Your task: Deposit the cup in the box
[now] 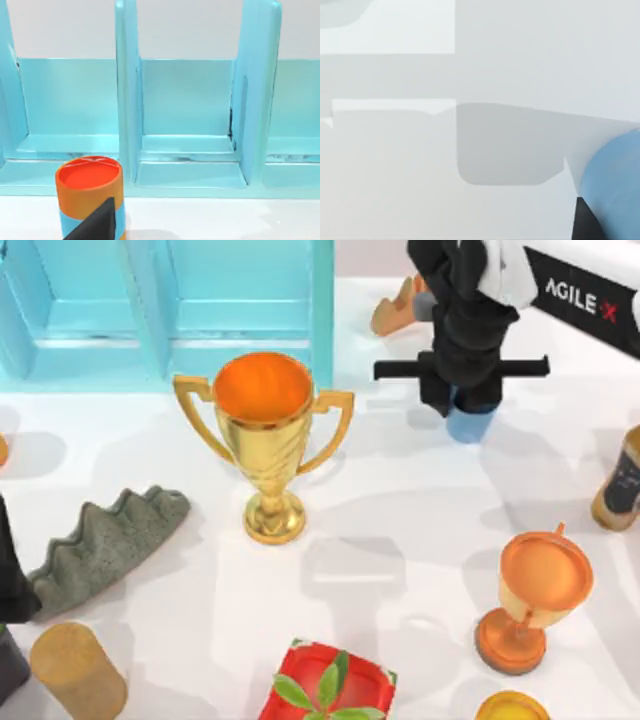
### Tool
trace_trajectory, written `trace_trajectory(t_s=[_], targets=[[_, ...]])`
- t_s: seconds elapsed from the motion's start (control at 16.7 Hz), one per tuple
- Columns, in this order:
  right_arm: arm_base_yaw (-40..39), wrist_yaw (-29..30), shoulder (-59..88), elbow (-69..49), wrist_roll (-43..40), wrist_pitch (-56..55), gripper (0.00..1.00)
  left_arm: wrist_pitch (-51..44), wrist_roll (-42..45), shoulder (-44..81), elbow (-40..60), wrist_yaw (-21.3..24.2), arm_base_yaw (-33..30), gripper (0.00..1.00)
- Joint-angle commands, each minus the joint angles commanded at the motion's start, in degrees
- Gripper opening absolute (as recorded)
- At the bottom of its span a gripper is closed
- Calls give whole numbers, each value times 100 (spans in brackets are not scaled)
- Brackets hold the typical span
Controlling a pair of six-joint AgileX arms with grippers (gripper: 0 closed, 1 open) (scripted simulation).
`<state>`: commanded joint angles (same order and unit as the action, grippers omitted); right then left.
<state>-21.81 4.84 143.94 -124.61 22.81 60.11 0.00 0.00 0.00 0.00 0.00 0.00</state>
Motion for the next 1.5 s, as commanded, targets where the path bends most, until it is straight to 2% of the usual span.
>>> trace_trajectory(t_s=[0.3,0.48,0.72,1.14,1.32,1.5], targets=[[-3,-17,-92,54,-80,-19,0,0,0,0,0,0,0,100],[269,-133,-591,311,-568,-106,0,0,0,0,0,0,0,100],[1339,-253,-1701,1065,-1662,-2,0,0,0,0,0,0,0,100],[3672,-510,-3769,3117,-3711,992,0,0,0,0,0,0,0,100],[4262,-737,-4481,3644,-4269,1281,0,0,0,0,0,0,0,100],[4447,-841,-4693,3824,-4439,1372,0,0,0,0,0,0,0,100]])
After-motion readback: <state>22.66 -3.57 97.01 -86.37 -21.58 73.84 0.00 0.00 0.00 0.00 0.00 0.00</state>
